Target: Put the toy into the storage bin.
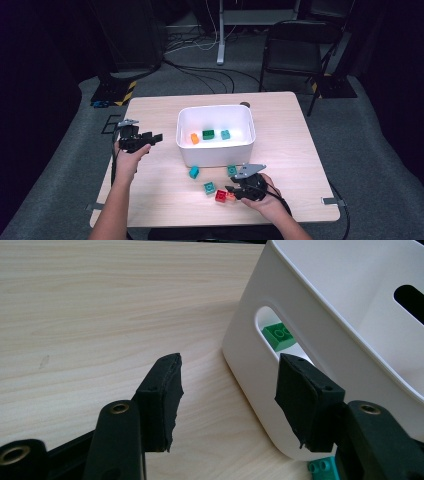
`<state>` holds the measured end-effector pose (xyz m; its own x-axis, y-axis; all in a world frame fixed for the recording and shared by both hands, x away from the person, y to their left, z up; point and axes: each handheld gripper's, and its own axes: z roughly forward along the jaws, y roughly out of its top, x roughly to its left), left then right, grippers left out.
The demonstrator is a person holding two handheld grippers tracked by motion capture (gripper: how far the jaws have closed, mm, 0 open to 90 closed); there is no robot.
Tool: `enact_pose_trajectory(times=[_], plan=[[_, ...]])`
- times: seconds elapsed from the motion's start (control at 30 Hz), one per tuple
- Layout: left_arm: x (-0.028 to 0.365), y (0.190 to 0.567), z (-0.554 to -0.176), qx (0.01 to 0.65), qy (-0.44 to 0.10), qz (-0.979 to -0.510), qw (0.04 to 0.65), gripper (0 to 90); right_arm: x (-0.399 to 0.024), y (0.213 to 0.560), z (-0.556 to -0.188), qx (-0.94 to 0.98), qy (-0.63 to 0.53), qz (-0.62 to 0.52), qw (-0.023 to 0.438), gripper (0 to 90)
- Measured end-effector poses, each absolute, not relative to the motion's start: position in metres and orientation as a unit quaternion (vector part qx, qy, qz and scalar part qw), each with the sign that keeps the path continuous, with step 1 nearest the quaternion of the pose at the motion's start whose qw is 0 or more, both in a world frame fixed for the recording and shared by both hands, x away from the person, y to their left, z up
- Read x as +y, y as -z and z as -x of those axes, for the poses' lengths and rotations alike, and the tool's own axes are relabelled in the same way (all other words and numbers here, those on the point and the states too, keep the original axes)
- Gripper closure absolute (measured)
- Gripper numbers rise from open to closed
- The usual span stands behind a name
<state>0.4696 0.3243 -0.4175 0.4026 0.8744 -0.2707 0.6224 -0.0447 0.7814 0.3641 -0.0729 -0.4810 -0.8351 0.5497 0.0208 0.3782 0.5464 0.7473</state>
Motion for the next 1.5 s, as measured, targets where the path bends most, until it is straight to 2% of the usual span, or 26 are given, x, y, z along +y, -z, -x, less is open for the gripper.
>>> enact_pose_trajectory(times=[0.83,1.13,1.5], plan=[[0.321,0.418,-0.472,0.528,-0.137,-0.709,0.447,43.5,-0.072,0.496,-0.361,0.896,-0.371,-0.232,0.074,57.7],[0.321,0.418,-0.472,0.525,-0.139,-0.711,0.446,43.5,-0.077,0.501,-0.368,0.897,-0.361,-0.243,0.081,63.1],[0.320,0.418,-0.473,0.524,-0.140,-0.712,0.446,43.5,-0.080,0.502,-0.374,0.888,-0.362,-0.267,0.095,62.8]])
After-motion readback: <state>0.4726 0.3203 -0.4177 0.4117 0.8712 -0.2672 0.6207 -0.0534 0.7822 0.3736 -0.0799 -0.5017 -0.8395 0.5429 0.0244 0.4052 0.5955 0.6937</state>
